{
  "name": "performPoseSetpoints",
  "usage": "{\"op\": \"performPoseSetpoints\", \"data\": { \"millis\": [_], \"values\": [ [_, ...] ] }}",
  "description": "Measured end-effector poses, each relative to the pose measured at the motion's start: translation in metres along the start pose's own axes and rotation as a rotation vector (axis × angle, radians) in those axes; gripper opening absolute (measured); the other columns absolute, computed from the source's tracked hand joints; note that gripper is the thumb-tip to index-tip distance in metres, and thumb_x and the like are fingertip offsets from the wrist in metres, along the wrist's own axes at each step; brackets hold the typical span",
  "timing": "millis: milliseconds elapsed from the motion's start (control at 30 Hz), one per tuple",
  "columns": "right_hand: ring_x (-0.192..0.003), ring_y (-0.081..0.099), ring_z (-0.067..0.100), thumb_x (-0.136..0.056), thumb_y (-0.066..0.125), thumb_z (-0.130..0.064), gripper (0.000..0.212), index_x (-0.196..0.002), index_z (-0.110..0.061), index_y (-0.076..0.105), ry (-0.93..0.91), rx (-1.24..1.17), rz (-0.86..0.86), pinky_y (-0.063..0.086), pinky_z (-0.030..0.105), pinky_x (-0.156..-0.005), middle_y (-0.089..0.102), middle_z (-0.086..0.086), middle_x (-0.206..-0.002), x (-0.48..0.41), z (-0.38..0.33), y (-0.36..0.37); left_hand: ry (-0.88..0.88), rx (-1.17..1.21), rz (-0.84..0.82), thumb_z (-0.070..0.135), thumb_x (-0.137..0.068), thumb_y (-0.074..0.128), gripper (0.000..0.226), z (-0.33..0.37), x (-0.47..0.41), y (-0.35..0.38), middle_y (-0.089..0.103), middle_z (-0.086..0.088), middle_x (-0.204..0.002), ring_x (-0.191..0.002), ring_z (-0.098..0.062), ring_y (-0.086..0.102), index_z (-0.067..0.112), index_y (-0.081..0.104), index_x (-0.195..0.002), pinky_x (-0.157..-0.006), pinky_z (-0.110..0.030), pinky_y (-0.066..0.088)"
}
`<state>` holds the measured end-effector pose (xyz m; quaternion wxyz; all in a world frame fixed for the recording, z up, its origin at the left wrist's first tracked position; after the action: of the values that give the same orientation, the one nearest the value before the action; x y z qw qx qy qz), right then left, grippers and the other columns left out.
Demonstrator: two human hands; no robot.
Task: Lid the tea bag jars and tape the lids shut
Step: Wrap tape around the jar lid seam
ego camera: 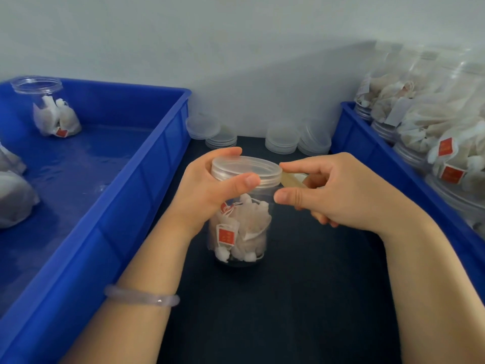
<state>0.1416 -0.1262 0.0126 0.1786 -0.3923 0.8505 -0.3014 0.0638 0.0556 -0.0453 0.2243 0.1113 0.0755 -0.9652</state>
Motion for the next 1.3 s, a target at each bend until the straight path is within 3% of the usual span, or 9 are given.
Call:
{"op": "performPoseSetpoints", "data": {
  "millis": [133, 300, 500, 667, 833, 1000, 1133, 1200, 1300],
  "values": [
    [-0.044, 0.051, 0.008, -0.043, 0.060, -0.075, 0.059, -0.099, -0.057, 0.060, -0.012, -0.047, -0.021, 0.043, 0.019, -0.043, 0.064, 0.013, -0.068, -0.003, 0.002, 0.001, 0.005, 0.037, -0.039, 0.074, -0.033, 0.080, 0.104, 0.004, 0.001, -0.001, 0.070, 0.002, -0.109, -0.104, -0.012, 0.066, 0.021, 0.058, -0.120, -0.082, -0.021, 0.052],
    [-0.041, 0.046, 0.004, -0.050, 0.063, -0.069, 0.040, -0.090, -0.068, 0.060, -0.012, -0.115, -0.134, 0.036, 0.014, -0.038, 0.053, -0.005, -0.054, -0.003, 0.003, 0.001, 0.010, 0.059, -0.115, 0.073, -0.037, 0.080, 0.098, 0.007, 0.002, -0.001, 0.071, 0.004, -0.109, -0.106, -0.014, 0.065, 0.022, 0.058, -0.118, -0.082, -0.024, 0.053],
    [-0.043, 0.044, 0.010, -0.057, 0.064, -0.063, 0.046, -0.102, -0.051, 0.063, -0.013, -0.136, -0.182, 0.039, 0.020, -0.040, 0.053, -0.009, -0.054, -0.007, 0.007, 0.011, -0.045, 0.079, -0.240, 0.074, -0.037, 0.078, 0.118, 0.003, 0.005, -0.004, 0.063, -0.007, -0.124, -0.115, -0.018, 0.060, 0.012, 0.048, -0.133, -0.094, -0.032, 0.051],
    [-0.042, 0.043, 0.007, -0.056, 0.059, -0.065, 0.044, -0.097, -0.050, 0.062, 0.022, -0.139, -0.090, 0.039, 0.019, -0.038, 0.052, -0.007, -0.057, -0.013, 0.010, 0.019, -0.007, -0.192, -0.043, 0.076, -0.042, 0.068, 0.112, 0.010, 0.002, -0.003, 0.056, 0.019, -0.111, -0.095, 0.013, 0.058, 0.027, 0.041, -0.138, -0.070, -0.011, 0.050],
    [-0.041, 0.049, 0.001, -0.047, 0.052, -0.081, 0.071, -0.106, -0.040, 0.061, 0.028, 0.025, -0.014, 0.039, 0.016, -0.042, 0.058, -0.019, -0.054, -0.014, 0.010, 0.018, 0.013, -0.275, -0.018, 0.076, -0.038, 0.078, 0.132, 0.002, 0.002, 0.008, 0.040, 0.025, -0.126, -0.109, 0.011, 0.045, 0.029, 0.023, -0.148, -0.074, 0.008, 0.034],
    [-0.101, 0.058, 0.002, -0.074, 0.062, -0.058, 0.059, -0.129, -0.046, 0.047, 0.018, 0.184, -0.173, 0.050, 0.033, -0.088, 0.059, -0.022, -0.115, -0.013, 0.015, 0.017, 0.018, -0.231, 0.030, 0.067, -0.034, 0.080, 0.123, -0.005, 0.001, 0.011, 0.052, 0.023, -0.120, -0.112, 0.007, 0.051, 0.029, 0.034, -0.142, -0.081, -0.007, 0.042],
    [-0.078, 0.058, -0.006, -0.069, 0.053, -0.067, 0.045, -0.113, -0.064, 0.048, 0.024, 0.169, -0.175, 0.049, 0.026, -0.070, 0.064, -0.016, -0.100, -0.011, 0.008, 0.016, 0.020, -0.190, 0.074, 0.064, -0.036, 0.076, 0.112, -0.003, -0.001, 0.004, 0.062, 0.015, -0.112, -0.103, 0.004, 0.060, 0.023, 0.046, -0.136, -0.084, -0.017, 0.051],
    [-0.087, 0.059, 0.001, -0.064, 0.053, -0.070, 0.051, -0.114, -0.062, 0.051, 0.016, 0.195, -0.162, 0.052, 0.032, -0.079, 0.065, -0.017, -0.100, -0.010, 0.007, 0.013, 0.003, -0.137, 0.051, 0.059, -0.038, 0.080, 0.107, -0.003, -0.001, 0.001, 0.064, 0.010, -0.110, -0.100, 0.000, 0.063, 0.021, 0.050, -0.133, -0.081, -0.024, 0.055],
    [-0.066, 0.060, 0.002, -0.055, 0.051, -0.080, 0.063, -0.115, -0.060, 0.051, 0.004, 0.199, -0.095, 0.052, 0.029, -0.068, 0.065, -0.008, -0.076, -0.006, 0.005, 0.006, -0.017, -0.067, 0.018, 0.051, -0.041, 0.090, 0.102, -0.005, 0.000, -0.002, 0.065, 0.006, -0.108, -0.094, 0.000, 0.066, 0.017, 0.052, -0.130, -0.069, -0.017, 0.054]
  ]
}}
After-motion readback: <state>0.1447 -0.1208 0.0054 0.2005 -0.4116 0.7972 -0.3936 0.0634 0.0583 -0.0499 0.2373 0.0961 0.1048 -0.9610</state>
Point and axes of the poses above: each hand's wrist, its own x-axis away from the middle knuckle, its own y-axis out of the palm, z = x × y, the point moved 1 cm from there along -x, towards the middle knuckle
